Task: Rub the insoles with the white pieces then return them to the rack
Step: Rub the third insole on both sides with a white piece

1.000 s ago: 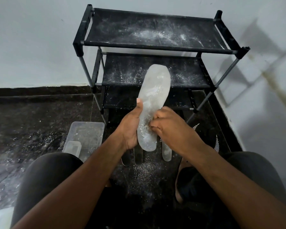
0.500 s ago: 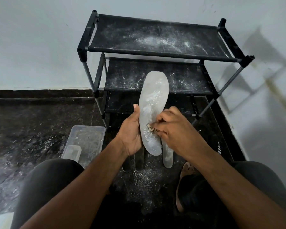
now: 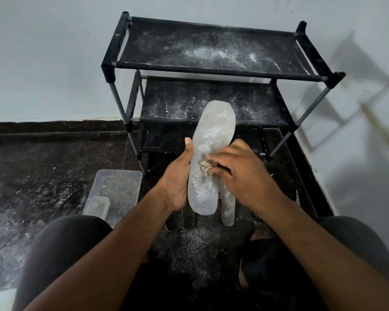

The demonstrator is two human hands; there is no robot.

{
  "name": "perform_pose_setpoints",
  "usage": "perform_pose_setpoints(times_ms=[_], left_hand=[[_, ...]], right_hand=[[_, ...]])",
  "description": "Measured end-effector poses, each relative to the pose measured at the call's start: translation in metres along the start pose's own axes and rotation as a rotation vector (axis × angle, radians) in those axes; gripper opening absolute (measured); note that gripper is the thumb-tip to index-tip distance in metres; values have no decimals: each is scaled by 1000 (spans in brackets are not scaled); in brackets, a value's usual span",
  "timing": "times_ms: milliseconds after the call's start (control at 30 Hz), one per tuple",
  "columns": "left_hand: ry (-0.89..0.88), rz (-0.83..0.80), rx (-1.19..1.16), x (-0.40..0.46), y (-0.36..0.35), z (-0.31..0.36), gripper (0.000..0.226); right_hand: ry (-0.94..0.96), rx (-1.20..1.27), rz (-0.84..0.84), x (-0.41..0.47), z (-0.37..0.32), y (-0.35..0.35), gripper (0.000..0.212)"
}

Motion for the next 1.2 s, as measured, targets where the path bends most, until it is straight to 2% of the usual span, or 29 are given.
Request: perform_pose_setpoints(times_ms=[167,233,367,500,567,667,767,867,933,1033,1133,1200], left_hand=[[25,-12,-15,4,6,3,78],[30,-12,-18,4,8,2,77],[21,-22,-61,2,2,-1,64],[20,-29,-10,2,2,-1,69],[27,-34,-29,-1,2,0,69],[4,22,-47,1,4,2,65],[11,34,-41,2,6,2,69],[11,20,-70,0,4,3,67],[2,22,-44,0,2,3,68],[-9,24,-4,0,2,3,74],[8,40,-13,1,3,3,69],[-2,51,-8,2,4,3,68]], right_hand=[[23,87,-153,-8,-12,-13,19],[-3,158,-115,-9,-9,-4,18],[5,85,15,0,-11,-3,14],[10,139,-160,-3,-18,-16,11],[-11,180,-166,-4,-16,-9,13],[32,74,-65,1,-16,-7,20],[112,-104,-78,1,-18,-14,26],[153,-198,-62,0,-15,-14,22],[150,-98,-120,-2,-19,-18,17],[-14,219,-230,-3,-20,-16,15],[30,79,-96,-1,-13,-11,14],[66,8,-69,2,-18,-13,13]])
Point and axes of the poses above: each hand's wrist, its own x-axis towards the middle knuckle, its own y-axis out of the back of the hand, z = x × y, the point moved 4 cm from there along x, towards the middle knuckle, and after that the axes turned 12 degrees about z, right-handed, at the moved point
